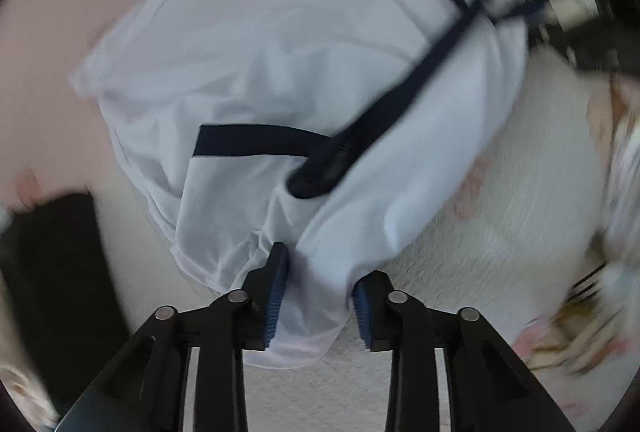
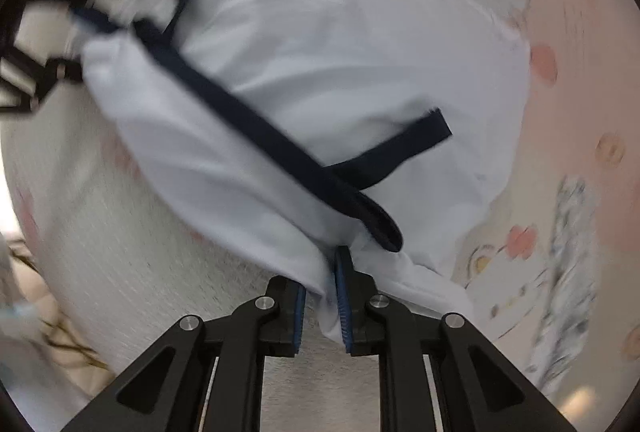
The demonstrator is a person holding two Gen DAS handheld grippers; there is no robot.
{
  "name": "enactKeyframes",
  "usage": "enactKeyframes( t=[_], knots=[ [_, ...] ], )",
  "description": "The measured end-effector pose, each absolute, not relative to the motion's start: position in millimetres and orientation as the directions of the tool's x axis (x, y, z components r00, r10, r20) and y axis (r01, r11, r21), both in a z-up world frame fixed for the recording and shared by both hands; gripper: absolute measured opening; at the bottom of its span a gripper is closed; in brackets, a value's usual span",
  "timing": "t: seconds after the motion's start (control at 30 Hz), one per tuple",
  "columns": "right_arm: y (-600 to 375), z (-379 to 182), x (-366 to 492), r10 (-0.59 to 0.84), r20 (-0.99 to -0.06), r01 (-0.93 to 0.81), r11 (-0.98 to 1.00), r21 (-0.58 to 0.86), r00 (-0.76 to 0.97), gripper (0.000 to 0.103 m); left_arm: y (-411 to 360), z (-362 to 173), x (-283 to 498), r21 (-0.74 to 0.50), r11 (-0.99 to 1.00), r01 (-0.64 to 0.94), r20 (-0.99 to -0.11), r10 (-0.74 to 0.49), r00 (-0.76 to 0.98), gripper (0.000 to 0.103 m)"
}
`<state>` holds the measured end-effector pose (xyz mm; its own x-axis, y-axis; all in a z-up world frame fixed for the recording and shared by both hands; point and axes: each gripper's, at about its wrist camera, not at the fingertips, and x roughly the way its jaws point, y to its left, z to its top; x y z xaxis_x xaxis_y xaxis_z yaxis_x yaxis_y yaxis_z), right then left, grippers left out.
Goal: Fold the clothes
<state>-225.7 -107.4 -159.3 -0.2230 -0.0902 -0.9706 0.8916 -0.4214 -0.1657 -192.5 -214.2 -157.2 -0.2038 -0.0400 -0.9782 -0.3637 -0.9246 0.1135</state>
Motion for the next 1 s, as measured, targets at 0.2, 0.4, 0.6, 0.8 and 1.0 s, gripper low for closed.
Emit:
enactKeyframes(
  t=[0.2,0.4,0.6,0.8,1.0],
  knots=[
    [-103,-136,-254,-0.161,-0.982,0.839,-0.545,0.008,-0.095,0.011,-248,-135,-212,-0.113,-0.97,-0.215,-0.983,0.141,-0.12,0.022],
    [-106,-116,-277,-0.209,-0.978,0.817,-0.567,0.108,-0.015,0.011,-258,-123,-229,-0.175,-0.961,-0.215,-0.977,0.197,-0.084,0.022],
    [-123,-119,-295,-0.116,-0.989,0.834,-0.533,0.144,0.097,0.011,-260,-121,-246,-0.191,-0.955,-0.228,-0.977,0.206,-0.047,0.022],
    [-136,-132,-328,-0.034,-0.96,0.794,-0.553,0.25,0.279,0.012,-264,-117,-256,-0.182,-0.957,-0.227,-0.978,0.199,-0.056,0.022],
    [-152,-122,-353,-0.054,-0.951,0.788,-0.546,0.284,0.306,0.011,-273,-116,-281,-0.19,-0.961,-0.201,-0.974,0.211,-0.088,0.011]
  ],
)
